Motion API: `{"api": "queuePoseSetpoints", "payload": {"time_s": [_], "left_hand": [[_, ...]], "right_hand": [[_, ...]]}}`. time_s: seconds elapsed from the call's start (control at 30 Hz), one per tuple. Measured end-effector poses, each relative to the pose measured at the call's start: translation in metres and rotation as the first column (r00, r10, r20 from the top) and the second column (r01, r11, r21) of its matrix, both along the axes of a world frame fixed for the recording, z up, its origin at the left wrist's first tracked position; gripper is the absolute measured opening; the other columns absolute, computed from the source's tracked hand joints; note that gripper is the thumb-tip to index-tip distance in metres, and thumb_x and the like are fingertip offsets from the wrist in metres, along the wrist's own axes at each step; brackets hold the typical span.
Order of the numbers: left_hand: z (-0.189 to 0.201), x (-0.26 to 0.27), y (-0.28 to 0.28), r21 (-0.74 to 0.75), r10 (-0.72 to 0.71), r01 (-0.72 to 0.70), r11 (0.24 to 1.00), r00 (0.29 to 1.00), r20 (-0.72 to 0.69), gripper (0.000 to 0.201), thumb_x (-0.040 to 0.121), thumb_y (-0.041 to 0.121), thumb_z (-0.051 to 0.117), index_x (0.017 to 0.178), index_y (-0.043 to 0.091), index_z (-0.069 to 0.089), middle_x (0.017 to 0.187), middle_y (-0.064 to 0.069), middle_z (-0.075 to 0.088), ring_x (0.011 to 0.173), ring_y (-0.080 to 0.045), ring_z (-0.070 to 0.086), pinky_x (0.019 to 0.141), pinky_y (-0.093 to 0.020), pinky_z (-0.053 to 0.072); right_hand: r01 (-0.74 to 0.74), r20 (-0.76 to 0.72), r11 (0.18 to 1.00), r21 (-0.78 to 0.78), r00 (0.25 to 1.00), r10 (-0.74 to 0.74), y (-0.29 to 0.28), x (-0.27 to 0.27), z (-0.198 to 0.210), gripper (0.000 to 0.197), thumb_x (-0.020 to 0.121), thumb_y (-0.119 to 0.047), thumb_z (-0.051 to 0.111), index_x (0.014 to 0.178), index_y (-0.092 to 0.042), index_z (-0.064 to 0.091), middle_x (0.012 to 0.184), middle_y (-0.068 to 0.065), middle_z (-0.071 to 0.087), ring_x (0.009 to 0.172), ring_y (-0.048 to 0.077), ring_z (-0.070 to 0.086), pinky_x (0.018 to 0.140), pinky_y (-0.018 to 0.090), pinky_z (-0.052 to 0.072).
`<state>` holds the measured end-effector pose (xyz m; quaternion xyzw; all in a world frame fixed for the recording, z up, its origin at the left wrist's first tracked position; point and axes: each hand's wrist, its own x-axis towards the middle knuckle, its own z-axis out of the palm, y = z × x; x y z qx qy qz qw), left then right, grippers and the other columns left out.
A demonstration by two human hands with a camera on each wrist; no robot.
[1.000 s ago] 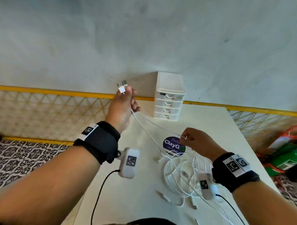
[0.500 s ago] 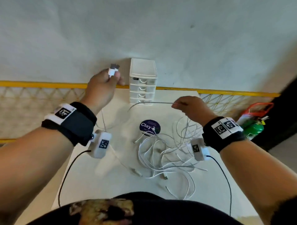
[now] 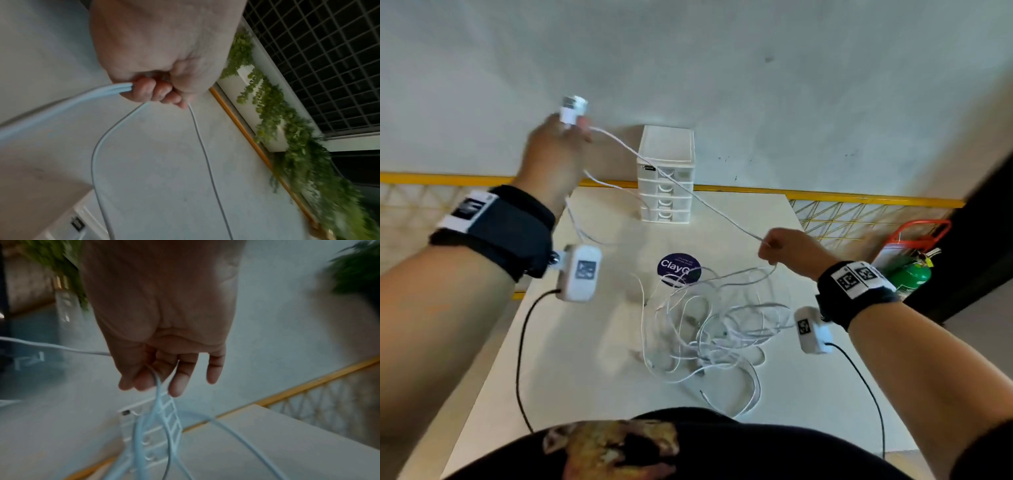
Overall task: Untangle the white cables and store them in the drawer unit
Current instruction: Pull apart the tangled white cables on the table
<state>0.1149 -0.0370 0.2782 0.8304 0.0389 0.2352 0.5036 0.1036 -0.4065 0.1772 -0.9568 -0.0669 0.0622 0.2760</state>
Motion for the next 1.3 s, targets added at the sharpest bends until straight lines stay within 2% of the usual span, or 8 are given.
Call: {"api": "queuePoseSetpoints", "payload": {"time_s": [0.13,0.3,0.5,0.67,0.83,0.97,1.07,1.3], "left_hand": [[0.006,0.003,0.036,-0.106,0.25,-0.252,0.962,0.968,-0.035,0.028,0.099,0.023,0.038,0.073,0.03,0.044,0.075,0.015,0.052,0.069,0.003,0.051,0.07,-0.016,0.042],[-0.016,-0.004,0.015,0.255,0.201,-0.189,0.948,0.979,-0.022,0.032,0.097,0.024,0.041,0.099,0.006,0.068,0.099,-0.021,0.068,0.099,-0.038,0.061,0.085,-0.039,0.044],[-0.013,-0.036,-0.11,0.37,-0.231,0.23,0.9,0.972,-0.042,0.032,0.102,0.03,0.047,0.128,0.02,0.063,0.125,-0.006,0.064,0.11,-0.024,0.059,0.078,-0.023,0.037],[-0.018,-0.047,-0.154,0.318,-0.42,0.504,0.804,0.858,-0.296,0.031,0.101,0.038,0.045,0.095,0.017,0.068,0.091,0.002,0.066,0.075,-0.017,0.058,0.062,-0.024,0.038],[0.015,-0.034,-0.119,0.025,-0.233,0.232,0.972,0.972,0.028,0.028,0.099,0.035,0.043,0.078,0.024,0.058,0.076,0.004,0.055,0.062,-0.015,0.049,0.055,-0.024,0.037],[0.045,-0.022,-0.077,-0.279,0.024,0.031,0.96,0.981,0.192,0.027,0.1,0.033,0.045,0.074,0.029,0.053,0.07,0.012,0.054,0.051,0.001,0.045,0.052,-0.018,0.036],[0.03,-0.019,-0.062,-0.188,0.086,-0.055,0.981,0.983,0.162,0.027,0.101,0.031,0.042,0.077,0.029,0.055,0.075,0.012,0.059,0.057,0.004,0.049,0.059,-0.019,0.038],[-0.01,-0.035,-0.079,0.331,-0.026,-0.027,0.943,0.988,0.154,0.024,0.096,0.017,0.046,0.078,0.01,0.059,0.079,-0.015,0.054,0.083,-0.036,0.055,0.063,-0.03,0.027]], "right_hand": [[0.071,-0.073,0.995,-0.072,0.994,-0.077,-0.039,-0.001,-0.026,0.011,0.089,-0.028,0.065,0.083,-0.019,0.062,0.076,-0.007,0.061,0.082,0.019,0.057,0.067,0.028,0.04],[0.069,0.043,0.991,0.111,0.996,-0.074,-0.026,-0.007,-0.004,0.011,0.091,-0.019,0.059,0.081,-0.021,0.06,0.079,-0.004,0.07,0.077,0.014,0.06,0.07,0.03,0.042],[-0.098,0.143,0.982,0.164,0.987,0.075,0.031,-0.019,0.059,0.008,0.093,-0.022,0.055,0.089,-0.018,0.061,0.07,0.0,0.063,0.048,-0.004,0.051,0.046,0.013,0.035],[-0.123,0.236,0.959,0.256,0.97,0.061,0.049,-0.027,0.083,0.012,0.092,-0.021,0.058,0.084,-0.013,0.055,0.068,-0.002,0.054,0.053,0.006,0.053,0.044,0.008,0.037],[-0.146,0.064,0.985,0.089,0.988,0.141,0.022,-0.031,0.041,0.006,0.087,-0.017,0.06,0.081,-0.016,0.058,0.076,-0.002,0.061,0.069,0.014,0.057,0.068,0.027,0.046],[-0.014,-0.046,0.999,-0.036,0.999,0.012,-0.016,-0.033,-0.003,0.014,0.088,-0.023,0.065,0.076,-0.026,0.057,0.087,0.0,0.065,0.083,0.018,0.057,0.073,0.028,0.042],[-0.014,-0.026,0.999,-0.039,1.0,0.013,-0.021,-0.034,-0.004,0.019,0.089,-0.018,0.063,0.073,-0.023,0.054,0.09,0.002,0.063,0.084,0.019,0.055,0.066,0.022,0.039],[-0.108,0.126,0.994,-0.026,0.986,0.11,0.01,-0.036,0.035,0.014,0.092,-0.018,0.046,0.079,-0.013,0.047,0.075,-0.004,0.054,0.066,0.014,0.044,0.062,0.028,0.037]]}}
